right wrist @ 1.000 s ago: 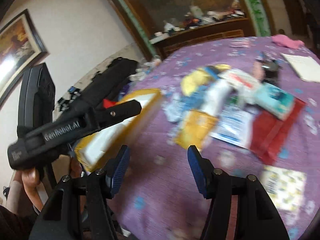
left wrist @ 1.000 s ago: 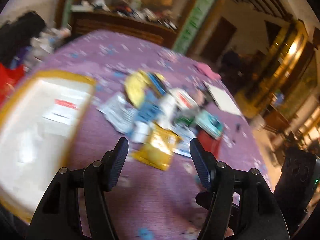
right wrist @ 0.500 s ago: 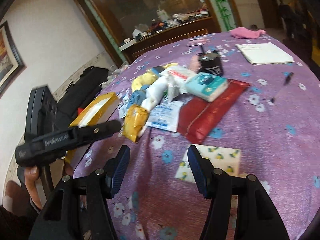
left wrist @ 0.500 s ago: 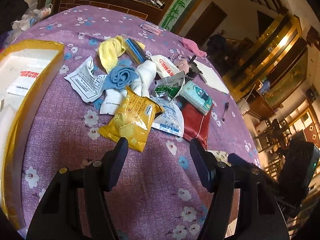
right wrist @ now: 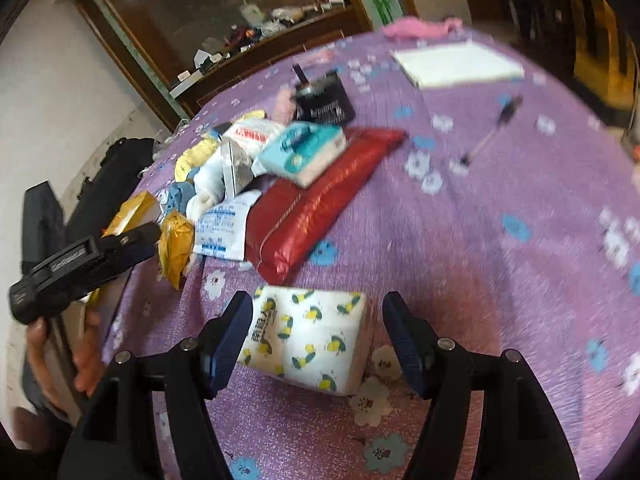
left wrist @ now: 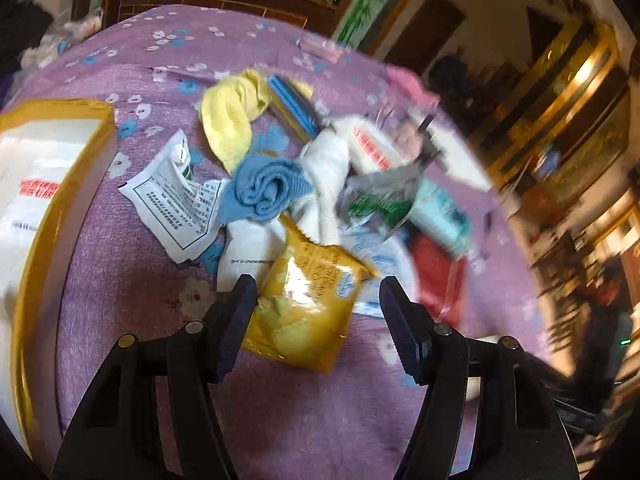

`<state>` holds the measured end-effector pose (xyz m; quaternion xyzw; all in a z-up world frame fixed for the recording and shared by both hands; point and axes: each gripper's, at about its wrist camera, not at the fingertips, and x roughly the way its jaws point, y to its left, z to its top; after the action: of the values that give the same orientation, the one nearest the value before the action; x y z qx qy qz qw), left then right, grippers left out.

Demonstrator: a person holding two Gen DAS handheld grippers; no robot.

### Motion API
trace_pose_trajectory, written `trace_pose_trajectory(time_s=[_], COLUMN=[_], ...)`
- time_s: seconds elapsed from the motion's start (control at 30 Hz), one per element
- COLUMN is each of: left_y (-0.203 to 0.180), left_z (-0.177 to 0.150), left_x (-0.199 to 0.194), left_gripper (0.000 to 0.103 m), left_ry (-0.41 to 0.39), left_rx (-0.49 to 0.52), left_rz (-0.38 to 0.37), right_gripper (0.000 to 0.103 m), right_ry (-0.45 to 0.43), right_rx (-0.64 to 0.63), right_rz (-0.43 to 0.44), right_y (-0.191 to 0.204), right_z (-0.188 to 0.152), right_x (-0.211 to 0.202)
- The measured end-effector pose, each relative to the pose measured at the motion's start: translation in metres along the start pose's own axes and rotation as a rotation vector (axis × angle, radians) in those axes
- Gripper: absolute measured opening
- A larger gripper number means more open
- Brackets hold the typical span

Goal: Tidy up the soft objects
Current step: 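Grasp the yellow cracker packet with the left gripper while the right grasps the lemon-print tissue pack, then carry the cracker packet into the box with the left gripper while the right drops the tissue pack in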

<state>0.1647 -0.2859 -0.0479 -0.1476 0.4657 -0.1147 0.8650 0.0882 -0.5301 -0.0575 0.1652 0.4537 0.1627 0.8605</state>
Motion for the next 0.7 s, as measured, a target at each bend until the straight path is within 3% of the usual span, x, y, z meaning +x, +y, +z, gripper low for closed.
trace_pose_trajectory(time_s=[0.13,0.17,0.2,0.3,0.37,0.43,0.5,0.7], left_y=[-0.009,-0.008,-0.007,-0.004,-0.002,0.001,0.004,0.001], left_z=[-0.013,-0.015,-0.016,-0.018,-0.022,-0.024,-0.028,-0.04], left_x=[0.0,0.002,0.004,-0.001,-0.007,-0.016,-0.023,-0.03], left_gripper=[0.064,0.062,0.051,0.052,0.051,0.051,0.051,0.051], left_ry=[-0.034,-0.041,-0.041,-0.046,-0.067,-0.07,-0.056,-0.031], left_rx=[0.051,0.048,0.042,0.031,0.025,0.002,-0.019,-0.03], left_rz=[0.014,0.025,0.034,0.028,0.025,-0.007,-0.05,-0.098], right_gripper=[0.076,0.076,0.076,0.074,0.069,0.049,0.035,0.022], right_ry=[0.031,0.038,0.039,0.007,-0.015,-0.044,-0.056,-0.089], right_rx=[-0.046,-0.062,-0.076,-0.121,-0.145,-0.14,-0.127,-0.138], right_rz=[0.0,-0.02,-0.052,-0.15,-0.176,-0.192,-0.165,-0.146], right_y=[0.021,0.028,0.033,0.047,0.052,0.051,0.049,0.055], right_z=[-0.007,-0.009,-0.009,-0.012,-0.015,-0.015,-0.012,-0.011], right_x=[0.004,0.007,0.011,0.017,0.015,0.009,0.001,-0.008])
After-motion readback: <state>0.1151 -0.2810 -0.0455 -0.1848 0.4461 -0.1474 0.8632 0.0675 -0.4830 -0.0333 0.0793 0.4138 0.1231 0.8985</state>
